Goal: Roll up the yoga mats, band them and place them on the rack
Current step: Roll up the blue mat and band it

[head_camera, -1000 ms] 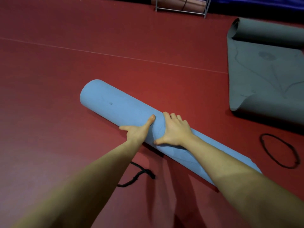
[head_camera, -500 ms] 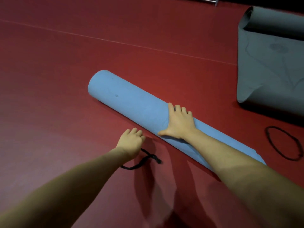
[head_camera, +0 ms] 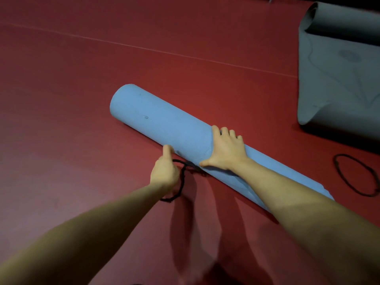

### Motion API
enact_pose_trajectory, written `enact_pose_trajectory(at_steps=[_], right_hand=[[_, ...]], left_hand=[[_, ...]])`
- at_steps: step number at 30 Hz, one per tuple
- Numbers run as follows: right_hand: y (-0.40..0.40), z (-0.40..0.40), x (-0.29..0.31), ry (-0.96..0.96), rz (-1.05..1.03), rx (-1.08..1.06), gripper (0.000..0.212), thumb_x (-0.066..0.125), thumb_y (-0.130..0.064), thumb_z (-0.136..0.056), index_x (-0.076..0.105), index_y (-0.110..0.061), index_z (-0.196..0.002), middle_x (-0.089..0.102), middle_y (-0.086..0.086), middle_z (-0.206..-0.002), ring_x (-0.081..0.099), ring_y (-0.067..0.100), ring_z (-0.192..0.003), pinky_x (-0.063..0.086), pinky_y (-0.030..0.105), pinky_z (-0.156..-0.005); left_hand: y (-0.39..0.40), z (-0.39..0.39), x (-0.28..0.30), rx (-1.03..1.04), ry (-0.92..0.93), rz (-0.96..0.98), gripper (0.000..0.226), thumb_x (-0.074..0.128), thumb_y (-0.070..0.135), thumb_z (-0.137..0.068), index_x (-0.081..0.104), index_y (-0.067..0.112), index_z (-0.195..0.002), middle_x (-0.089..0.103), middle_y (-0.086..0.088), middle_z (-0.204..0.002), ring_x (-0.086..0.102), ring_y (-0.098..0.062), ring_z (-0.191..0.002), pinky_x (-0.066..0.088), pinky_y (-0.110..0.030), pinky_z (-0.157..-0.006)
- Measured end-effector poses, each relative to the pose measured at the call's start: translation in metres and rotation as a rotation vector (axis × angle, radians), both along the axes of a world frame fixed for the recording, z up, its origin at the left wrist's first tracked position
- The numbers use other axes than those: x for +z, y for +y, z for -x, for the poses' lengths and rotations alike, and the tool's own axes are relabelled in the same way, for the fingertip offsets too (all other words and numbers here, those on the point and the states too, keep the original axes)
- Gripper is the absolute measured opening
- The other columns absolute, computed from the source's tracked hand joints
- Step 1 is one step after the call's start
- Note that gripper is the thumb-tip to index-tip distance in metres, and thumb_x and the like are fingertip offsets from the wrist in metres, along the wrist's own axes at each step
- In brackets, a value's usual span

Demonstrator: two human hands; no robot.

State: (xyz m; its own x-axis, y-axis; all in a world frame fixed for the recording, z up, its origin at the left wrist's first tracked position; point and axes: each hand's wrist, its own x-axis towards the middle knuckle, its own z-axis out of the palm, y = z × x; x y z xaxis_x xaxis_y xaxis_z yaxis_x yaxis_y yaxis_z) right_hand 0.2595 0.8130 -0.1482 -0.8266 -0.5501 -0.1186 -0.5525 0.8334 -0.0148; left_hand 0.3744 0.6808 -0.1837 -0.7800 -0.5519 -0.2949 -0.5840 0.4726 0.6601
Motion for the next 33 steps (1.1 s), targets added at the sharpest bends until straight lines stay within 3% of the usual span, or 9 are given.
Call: enact_pose_trajectory(at_steps=[2,4,7,11,14,19,23,28,33], right_hand=[[0.0,0.001,0.002,0.0,0.017,-0.014,0.104,0.074,-0.066,-0.052,0.032,-0.014,-0.132,0.048,0.008,-0.121,0.047,0.029,-0.109,0.039,0.042,-0.087],[0.001,0.003,0.003,0.009,0.036,-0.024,0.101,0.074,-0.066,-0.052,0.034,-0.015,-0.13,0.048,0.006,-0.12,0.046,0.028,-0.109,0.038,0.042,-0.087],[0.002,0.007,0.01,0.036,0.074,-0.042,0.101,0.073,-0.067,-0.051,0.034,-0.018,-0.13,0.048,0.005,-0.121,0.046,0.028,-0.11,0.038,0.042,-0.087],[-0.003,0.022,0.029,0.053,0.18,-0.094,0.104,0.074,-0.066,-0.051,0.032,-0.021,-0.135,0.047,0.004,-0.126,0.044,0.029,-0.116,0.037,0.043,-0.092],[-0.009,0.04,0.053,0.058,0.283,-0.141,0.103,0.077,-0.063,-0.051,0.033,-0.021,-0.134,0.048,0.005,-0.129,0.044,0.03,-0.12,0.038,0.044,-0.095],[-0.011,0.073,0.107,0.069,0.468,-0.205,0.104,0.079,-0.061,-0.047,0.034,-0.025,-0.134,0.047,0.003,-0.131,0.043,0.029,-0.121,0.038,0.043,-0.096],[-0.001,0.09,0.156,0.047,0.614,-0.228,0.104,0.081,-0.058,-0.045,0.036,-0.025,-0.132,0.049,0.002,-0.13,0.045,0.028,-0.12,0.041,0.04,-0.097],[0.01,0.102,0.211,0.012,0.744,-0.233,0.102,0.084,-0.052,-0.042,0.039,-0.025,-0.129,0.051,0.003,-0.127,0.047,0.027,-0.12,0.042,0.039,-0.096],[0.01,0.117,0.251,-0.124,0.813,-0.167,0.115,0.088,-0.043,-0.044,0.025,-0.029,-0.139,0.037,0.002,-0.132,0.041,0.023,-0.123,0.042,0.038,-0.099]], left_hand=[[-0.002,0.004,0.008,0.121,0.112,-0.001,0.048,0.03,-0.007,-0.074,0.034,0.021,-0.114,0.054,-0.014,-0.096,0.052,-0.034,-0.081,0.037,-0.037,-0.064],[-0.005,0.01,0.015,0.196,0.168,-0.002,0.038,0.031,-0.005,-0.078,0.042,0.016,-0.108,0.054,-0.015,-0.102,0.051,-0.033,-0.082,0.038,-0.037,-0.067],[-0.007,0.027,0.034,0.347,0.144,-0.1,0.027,0.036,0.013,-0.092,0.052,0.003,-0.11,0.046,-0.019,-0.12,0.053,-0.037,-0.092,0.044,-0.04,-0.086],[-0.01,0.06,0.072,0.378,0.048,-0.191,0.07,0.044,0.061,-0.089,0.047,0.003,-0.128,0.036,-0.016,-0.133,0.048,-0.039,-0.109,0.031,-0.044,-0.106],[-0.016,0.089,0.097,0.364,0.082,-0.328,0.102,0.054,0.079,-0.071,0.038,0.003,-0.137,0.031,-0.016,-0.14,0.042,-0.04,-0.123,0.029,-0.047,-0.11],[-0.035,0.137,0.16,0.354,0.311,-0.418,0.12,0.066,0.081,-0.053,0.033,0.005,-0.14,0.031,-0.014,-0.143,0.037,-0.034,-0.131,0.028,-0.048,-0.112],[-0.043,0.16,0.219,0.287,0.511,-0.408,0.142,0.066,0.09,-0.024,0.026,0.022,-0.142,0.046,-0.003,-0.138,0.045,-0.027,-0.127,0.031,-0.046,-0.11],[-0.029,0.172,0.284,0.263,0.557,-0.274,0.109,0.077,0.064,-0.059,0.022,0.025,-0.144,0.048,-0.001,-0.139,0.037,-0.031,-0.132,0.019,-0.043,-0.11],[-0.019,0.182,0.331,0.23,0.672,-0.203,0.103,0.082,0.058,-0.057,0.03,0.026,-0.14,0.052,0.006,-0.135,0.041,-0.026,-0.13,0.02,-0.039,-0.105]])
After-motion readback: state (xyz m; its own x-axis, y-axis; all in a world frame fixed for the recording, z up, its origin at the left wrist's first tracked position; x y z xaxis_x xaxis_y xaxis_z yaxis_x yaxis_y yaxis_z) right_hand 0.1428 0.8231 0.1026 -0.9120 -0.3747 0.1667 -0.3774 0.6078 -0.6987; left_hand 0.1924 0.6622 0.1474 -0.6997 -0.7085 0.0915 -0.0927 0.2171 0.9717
